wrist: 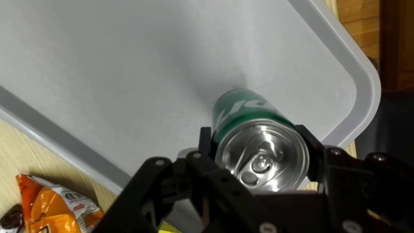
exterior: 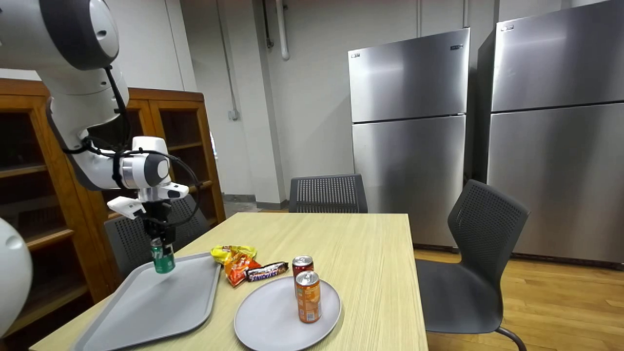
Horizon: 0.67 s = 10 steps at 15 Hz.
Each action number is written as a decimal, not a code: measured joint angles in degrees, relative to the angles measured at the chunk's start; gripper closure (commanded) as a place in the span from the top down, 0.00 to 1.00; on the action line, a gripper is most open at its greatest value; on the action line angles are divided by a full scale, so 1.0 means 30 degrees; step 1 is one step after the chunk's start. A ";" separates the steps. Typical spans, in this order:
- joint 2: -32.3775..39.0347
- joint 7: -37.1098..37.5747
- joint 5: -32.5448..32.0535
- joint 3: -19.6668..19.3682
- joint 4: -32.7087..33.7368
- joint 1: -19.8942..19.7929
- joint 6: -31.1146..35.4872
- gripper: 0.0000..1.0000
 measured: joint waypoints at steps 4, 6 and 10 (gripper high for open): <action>0.0958 -0.0806 -0.0480 -0.0064 0.1353 0.0534 -0.0551 0.38; 0.1464 -0.1240 -0.0717 -0.0112 0.2067 0.0773 -0.0849 0.38; 0.2422 -0.2070 -0.1132 -0.0316 0.3367 0.1208 -0.1409 0.38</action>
